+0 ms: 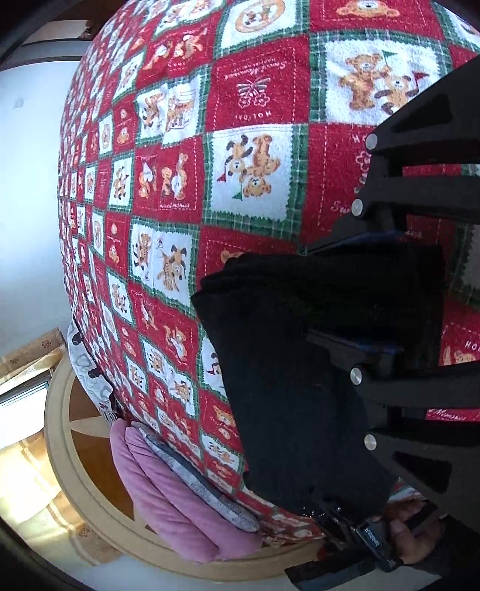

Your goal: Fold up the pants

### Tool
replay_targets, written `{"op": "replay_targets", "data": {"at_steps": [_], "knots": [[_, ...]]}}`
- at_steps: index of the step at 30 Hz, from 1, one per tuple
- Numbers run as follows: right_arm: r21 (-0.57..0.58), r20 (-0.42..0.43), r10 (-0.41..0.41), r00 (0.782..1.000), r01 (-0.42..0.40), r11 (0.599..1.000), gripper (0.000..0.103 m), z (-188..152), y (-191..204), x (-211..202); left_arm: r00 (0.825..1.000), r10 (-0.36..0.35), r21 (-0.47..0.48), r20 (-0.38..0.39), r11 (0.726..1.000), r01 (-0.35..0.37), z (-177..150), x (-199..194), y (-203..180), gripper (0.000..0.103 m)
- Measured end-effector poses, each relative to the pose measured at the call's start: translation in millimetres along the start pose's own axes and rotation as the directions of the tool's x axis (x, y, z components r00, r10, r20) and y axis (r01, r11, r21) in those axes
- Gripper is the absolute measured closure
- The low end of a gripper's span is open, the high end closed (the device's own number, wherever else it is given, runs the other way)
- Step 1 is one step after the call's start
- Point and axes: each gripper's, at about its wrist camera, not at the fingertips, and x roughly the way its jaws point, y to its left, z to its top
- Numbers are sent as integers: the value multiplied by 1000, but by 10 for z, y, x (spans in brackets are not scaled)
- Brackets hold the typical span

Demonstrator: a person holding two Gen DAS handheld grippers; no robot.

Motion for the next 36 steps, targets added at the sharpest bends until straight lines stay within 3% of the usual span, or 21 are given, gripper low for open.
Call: {"op": "replay_targets", "data": {"at_steps": [2,8,15,23,36], "knots": [[-13,15,-36,999,36,999,50,-3,-10,-41,1000,15,-5,-3,1000,-15,-16,-35,31,6],[-36,85,-128,988,131,991,47,-70,-52,-322,997,82,-21,8,996,-82,-116,-264,158,3],[-52,158,-241,957,252,966,44,-202,24,-716,986,164,-75,28,984,-162,-179,-564,228,3],[-42,236,-214,948,230,972,39,-579,292,-1326,987,124,-94,105,989,-114,-196,-1008,8,3],[-64,322,-178,930,209,976,37,-1131,636,-1969,984,38,-7,176,999,-38,-285,-1455,-452,3]]}}
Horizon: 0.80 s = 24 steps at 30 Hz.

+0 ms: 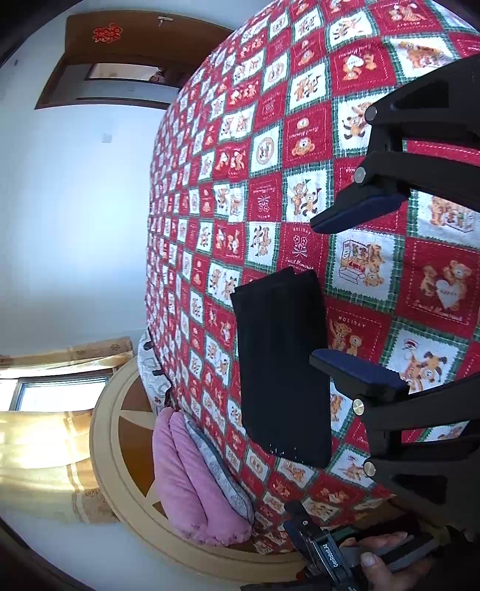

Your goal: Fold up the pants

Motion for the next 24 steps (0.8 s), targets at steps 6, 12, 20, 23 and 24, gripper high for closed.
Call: {"op": "replay_targets", "data": {"at_steps": [6,12,20,23,24], "knots": [[-9,22,2,1000,-2,1000,36,-87,46,-207,1000,-19,21,16,1000,19,4,-97,-109,3],[-6,31,-1,1000,2,1000,35,-163,26,-312,999,-25,44,21,999,24,-25,-161,-213,3],[2,48,-12,999,12,1000,35,-141,-6,-386,1000,-14,61,27,998,13,-41,-195,-284,1],[-11,50,-10,999,11,1000,35,-145,23,-395,999,-3,56,42,998,1,-28,-228,-285,0],[-16,50,-13,999,13,1000,35,-148,33,-394,999,-5,53,45,999,3,-23,-237,-284,0]]}}
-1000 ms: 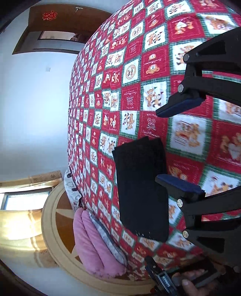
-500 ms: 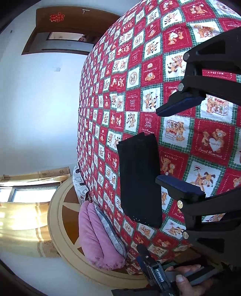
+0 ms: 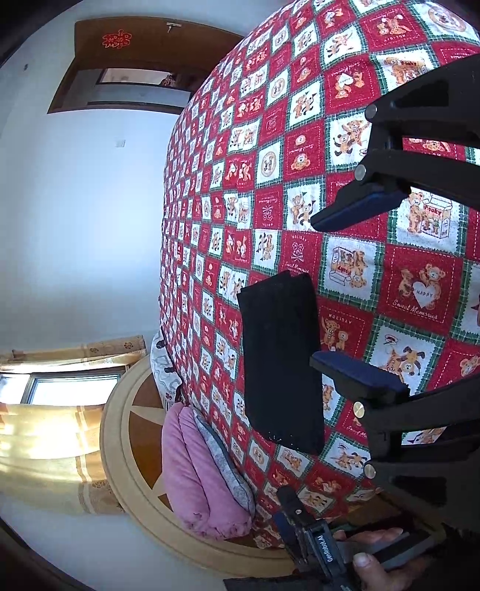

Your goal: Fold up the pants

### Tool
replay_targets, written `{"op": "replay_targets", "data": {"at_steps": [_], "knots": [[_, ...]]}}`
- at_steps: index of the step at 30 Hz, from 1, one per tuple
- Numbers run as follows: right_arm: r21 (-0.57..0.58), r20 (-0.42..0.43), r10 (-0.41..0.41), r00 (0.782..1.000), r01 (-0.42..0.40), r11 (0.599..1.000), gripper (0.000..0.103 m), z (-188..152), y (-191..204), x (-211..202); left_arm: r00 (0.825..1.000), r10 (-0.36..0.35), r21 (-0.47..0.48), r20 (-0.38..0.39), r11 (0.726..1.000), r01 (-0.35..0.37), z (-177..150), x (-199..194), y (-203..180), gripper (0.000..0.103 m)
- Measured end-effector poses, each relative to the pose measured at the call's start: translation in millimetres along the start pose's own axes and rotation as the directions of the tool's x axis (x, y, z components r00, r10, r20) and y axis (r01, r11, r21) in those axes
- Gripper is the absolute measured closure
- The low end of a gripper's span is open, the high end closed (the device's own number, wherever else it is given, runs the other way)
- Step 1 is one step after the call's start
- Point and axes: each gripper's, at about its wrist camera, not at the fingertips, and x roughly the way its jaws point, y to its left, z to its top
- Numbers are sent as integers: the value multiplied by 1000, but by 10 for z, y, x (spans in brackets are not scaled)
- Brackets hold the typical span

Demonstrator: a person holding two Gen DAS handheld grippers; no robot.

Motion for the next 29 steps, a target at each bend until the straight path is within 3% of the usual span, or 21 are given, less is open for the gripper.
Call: {"op": "replay_targets", "data": {"at_steps": [10,20,29], "knots": [[-16,3,-9,1000,9,1000,35,-21,16,9,999,-23,-14,24,1000,23,34,-45,-29,0],[-27,-7,-8,1000,7,1000,35,-51,32,32,1000,11,-21,-13,1000,-11,-18,42,2,0],[-40,-12,-11,1000,11,999,34,-62,68,44,1000,8,-17,9,1000,-7,-57,34,27,0]]}}
